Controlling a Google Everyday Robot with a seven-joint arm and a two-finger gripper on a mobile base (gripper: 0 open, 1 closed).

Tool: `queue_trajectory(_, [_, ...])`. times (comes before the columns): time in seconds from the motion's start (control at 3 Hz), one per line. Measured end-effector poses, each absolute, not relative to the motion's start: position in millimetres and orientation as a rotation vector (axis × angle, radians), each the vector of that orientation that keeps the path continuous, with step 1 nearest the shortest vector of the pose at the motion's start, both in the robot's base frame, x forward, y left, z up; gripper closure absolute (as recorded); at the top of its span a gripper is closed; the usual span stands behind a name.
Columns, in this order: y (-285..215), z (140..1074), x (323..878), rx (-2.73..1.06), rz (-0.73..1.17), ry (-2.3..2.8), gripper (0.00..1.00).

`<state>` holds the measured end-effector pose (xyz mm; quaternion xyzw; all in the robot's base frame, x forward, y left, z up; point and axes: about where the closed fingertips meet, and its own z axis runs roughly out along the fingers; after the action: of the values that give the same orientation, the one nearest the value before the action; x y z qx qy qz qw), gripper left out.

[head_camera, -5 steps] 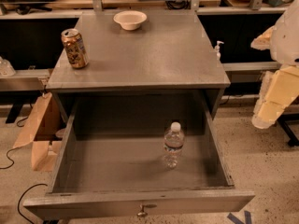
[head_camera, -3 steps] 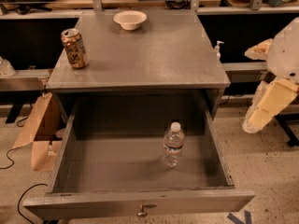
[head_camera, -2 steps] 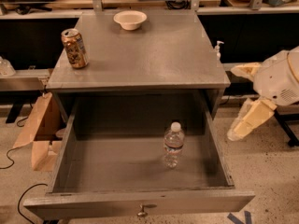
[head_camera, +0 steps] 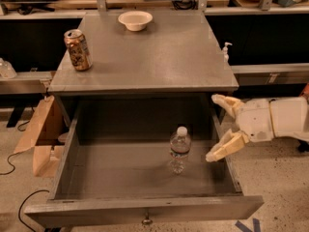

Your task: Pick water bottle from top drawer and place on counter

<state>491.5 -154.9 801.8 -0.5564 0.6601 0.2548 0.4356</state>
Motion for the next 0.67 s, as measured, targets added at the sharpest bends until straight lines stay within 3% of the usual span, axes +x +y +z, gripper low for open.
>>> queue_trajectory(0.67, [-143.2, 783.2, 492.8, -1.347, 0.707, 1.582, 0.0])
